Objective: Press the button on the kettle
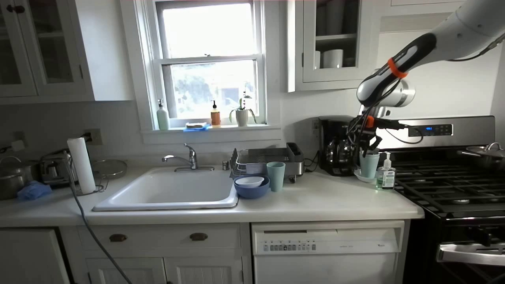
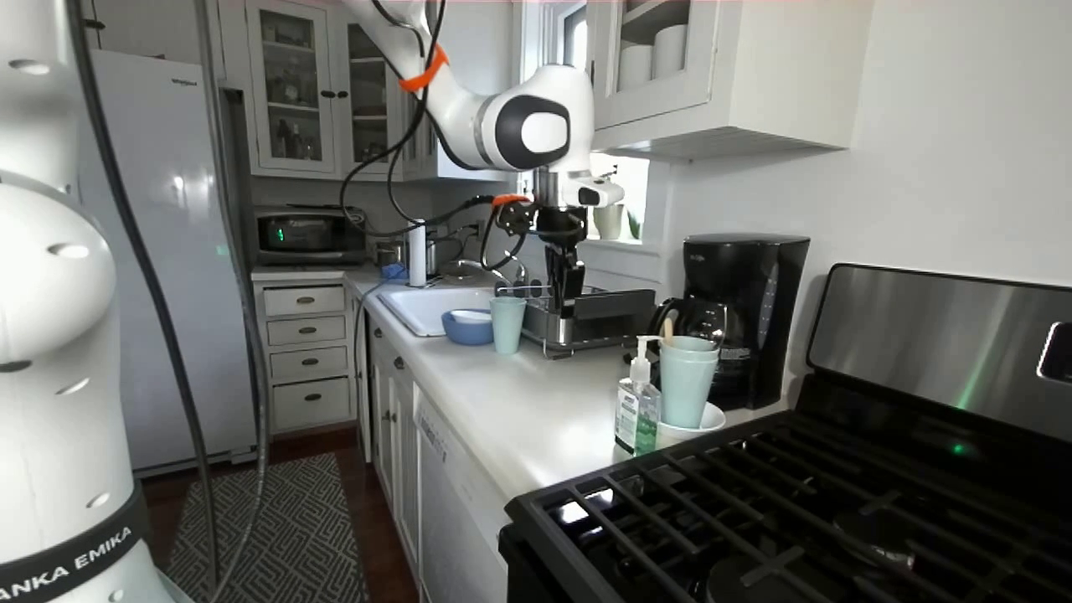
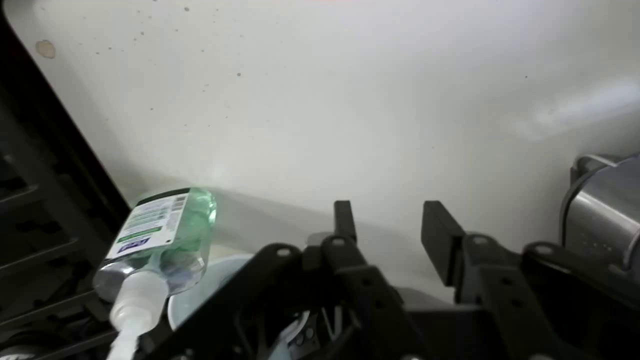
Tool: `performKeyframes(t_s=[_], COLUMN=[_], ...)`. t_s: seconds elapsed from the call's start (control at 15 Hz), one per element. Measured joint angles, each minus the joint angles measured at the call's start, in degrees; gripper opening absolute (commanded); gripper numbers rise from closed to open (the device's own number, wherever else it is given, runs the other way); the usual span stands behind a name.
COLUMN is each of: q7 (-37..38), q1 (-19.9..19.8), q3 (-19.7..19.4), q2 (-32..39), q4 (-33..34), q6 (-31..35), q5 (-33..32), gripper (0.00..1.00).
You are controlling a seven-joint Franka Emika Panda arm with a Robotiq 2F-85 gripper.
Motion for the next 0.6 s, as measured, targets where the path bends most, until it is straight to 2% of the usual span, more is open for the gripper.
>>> performKeyframes(t_s=[0.2,0.27,0.33,0.47,0.6], q7=[7.1,9.82,12.23,12.22,12.21], q1=[-1.07,-1.83,-2.84,-3.57,-3.57], q3=[-0.57,-0.43,-0.08,0.25,0.42], q2=[-9.36,-12.15,-14.8,-16.75,-16.0], q4=[-5.78,-7.31,-8.71,-9.43,-9.34], q6=[1.76,2.63,3.73,3.39,3.39], q5=[-7.44,-9.39,-11.22,-11.48,-11.48], gripper=[0.95,0.99,0.84,0.97,0.99])
